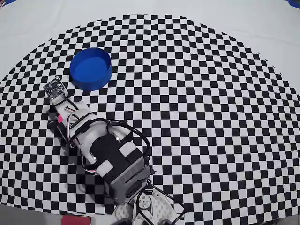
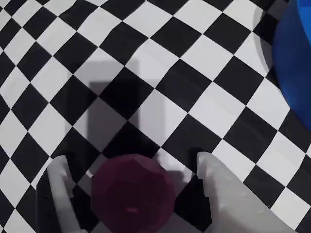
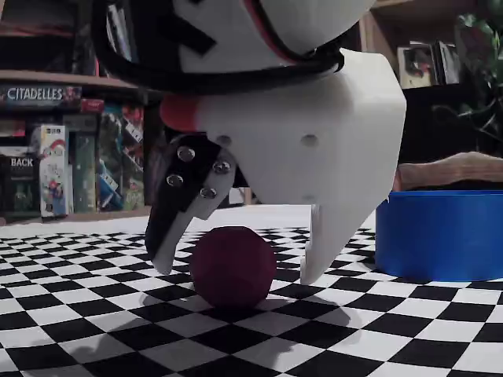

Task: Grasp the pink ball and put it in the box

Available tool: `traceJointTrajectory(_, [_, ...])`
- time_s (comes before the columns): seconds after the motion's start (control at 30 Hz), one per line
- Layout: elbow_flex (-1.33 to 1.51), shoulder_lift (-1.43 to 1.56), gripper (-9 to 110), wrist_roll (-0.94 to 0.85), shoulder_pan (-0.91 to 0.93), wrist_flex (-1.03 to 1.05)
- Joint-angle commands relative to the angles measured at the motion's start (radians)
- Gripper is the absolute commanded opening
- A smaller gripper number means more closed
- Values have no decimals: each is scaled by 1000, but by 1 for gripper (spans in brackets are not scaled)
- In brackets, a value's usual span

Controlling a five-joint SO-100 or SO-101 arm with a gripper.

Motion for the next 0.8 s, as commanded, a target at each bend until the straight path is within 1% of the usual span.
traceJointTrajectory(0.0, [-17, 18, 30, -6, -2, -9])
traceJointTrajectory(0.77, [-9, 29, 30, -6, -3, -9])
